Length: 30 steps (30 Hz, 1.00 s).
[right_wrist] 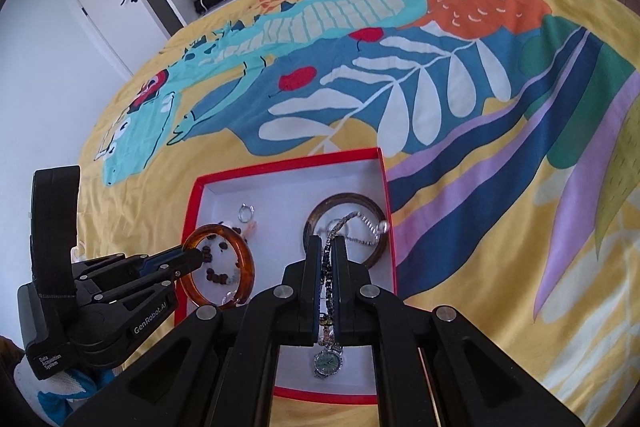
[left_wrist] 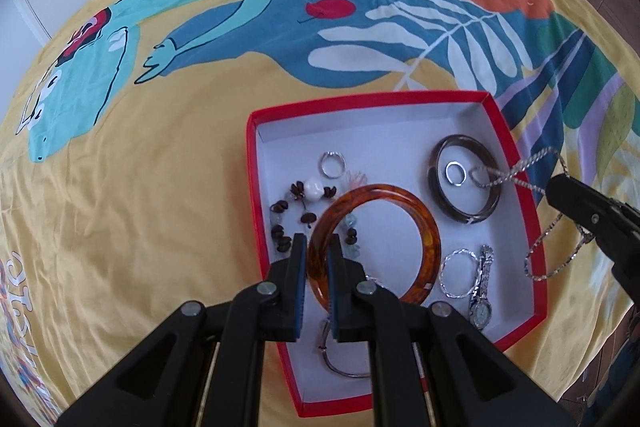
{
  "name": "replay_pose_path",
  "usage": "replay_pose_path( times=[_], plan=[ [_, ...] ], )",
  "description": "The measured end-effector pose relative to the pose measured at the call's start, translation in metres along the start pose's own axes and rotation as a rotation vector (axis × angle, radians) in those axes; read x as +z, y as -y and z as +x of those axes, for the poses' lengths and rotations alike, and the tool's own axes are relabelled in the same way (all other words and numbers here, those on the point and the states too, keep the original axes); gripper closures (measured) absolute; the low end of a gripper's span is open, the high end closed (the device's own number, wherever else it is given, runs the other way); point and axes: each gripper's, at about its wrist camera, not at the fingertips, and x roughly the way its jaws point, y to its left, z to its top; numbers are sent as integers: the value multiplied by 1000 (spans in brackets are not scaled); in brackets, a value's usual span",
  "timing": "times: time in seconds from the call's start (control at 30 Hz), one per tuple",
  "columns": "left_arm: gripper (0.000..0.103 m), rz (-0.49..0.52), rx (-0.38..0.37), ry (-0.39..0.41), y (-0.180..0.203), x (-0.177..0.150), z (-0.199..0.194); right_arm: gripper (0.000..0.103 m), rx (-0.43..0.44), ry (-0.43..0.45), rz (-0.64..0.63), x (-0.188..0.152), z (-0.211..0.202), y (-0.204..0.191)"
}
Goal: Organize jewelry
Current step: 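Lower the bangle and chain into the box and open both tools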
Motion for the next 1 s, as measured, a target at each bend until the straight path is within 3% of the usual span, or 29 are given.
replay_pose_path(
  times=[0.6, 1.0],
  plan=[
    [94, -17, 26, -57, -1, -21, 27, 98, -28, -100, -15, -32, 32, 9],
    [93, -22, 18, -57, -1, -27, 30, 97, -38, -117, -15, -43, 35, 14]
  ],
)
